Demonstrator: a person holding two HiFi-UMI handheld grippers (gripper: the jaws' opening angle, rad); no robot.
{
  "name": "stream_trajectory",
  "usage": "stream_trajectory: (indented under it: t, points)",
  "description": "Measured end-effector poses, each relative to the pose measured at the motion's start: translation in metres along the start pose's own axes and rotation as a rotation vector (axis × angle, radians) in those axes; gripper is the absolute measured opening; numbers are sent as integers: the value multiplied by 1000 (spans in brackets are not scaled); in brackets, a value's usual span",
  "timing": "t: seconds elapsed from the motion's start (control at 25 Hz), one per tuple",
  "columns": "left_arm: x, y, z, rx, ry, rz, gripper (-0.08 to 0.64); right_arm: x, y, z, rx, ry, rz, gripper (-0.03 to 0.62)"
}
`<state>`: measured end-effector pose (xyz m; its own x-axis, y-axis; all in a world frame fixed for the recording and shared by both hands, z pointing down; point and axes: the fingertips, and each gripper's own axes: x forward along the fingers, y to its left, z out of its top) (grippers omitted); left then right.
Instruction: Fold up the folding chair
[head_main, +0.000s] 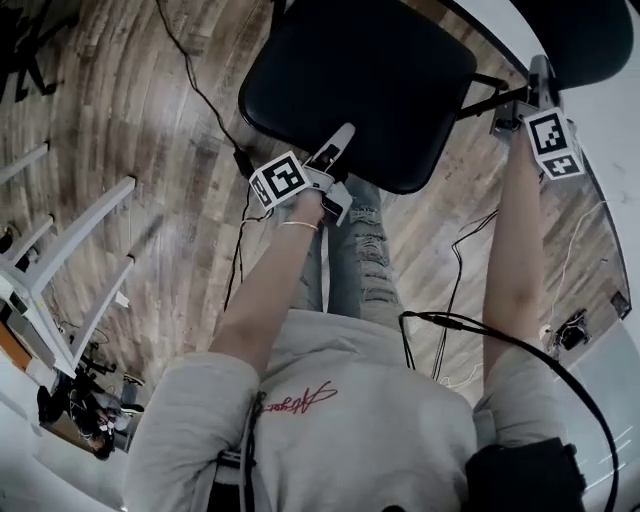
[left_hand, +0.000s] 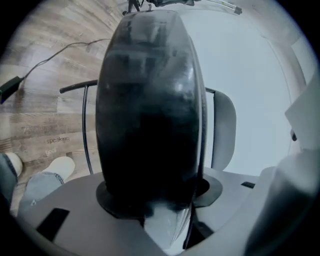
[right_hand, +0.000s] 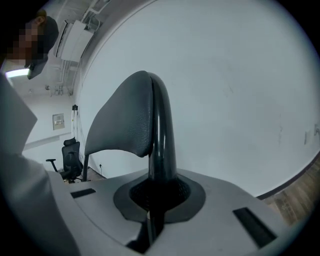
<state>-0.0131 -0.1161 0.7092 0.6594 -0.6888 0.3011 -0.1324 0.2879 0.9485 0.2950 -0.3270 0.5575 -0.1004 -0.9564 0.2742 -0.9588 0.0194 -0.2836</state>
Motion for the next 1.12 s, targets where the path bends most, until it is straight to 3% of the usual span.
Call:
stream_trajectory:
  t: [0.24, 0.36, 0.52, 0.8, 1.0, 1.12]
  points:
    - [43, -79, 32, 39, -180, 137, 225, 35, -14, 33, 3, -16, 11, 14]
    - [63, -108, 46, 47, -231, 172, 212, 55, -23, 47, 5, -24, -29, 14]
    - [76, -135, 55, 66, -281, 188, 193, 68, -30, 52, 23, -11, -20, 14]
    - [121, -179, 71, 91, -253, 167, 158, 96, -51, 60, 57, 25, 0, 14]
    - [145, -201, 78, 127, -260, 222, 156, 107, -59, 69, 68, 26, 7, 14]
    - [150, -206, 81, 121, -287, 257, 156, 111, -61, 70, 43, 50, -46, 14]
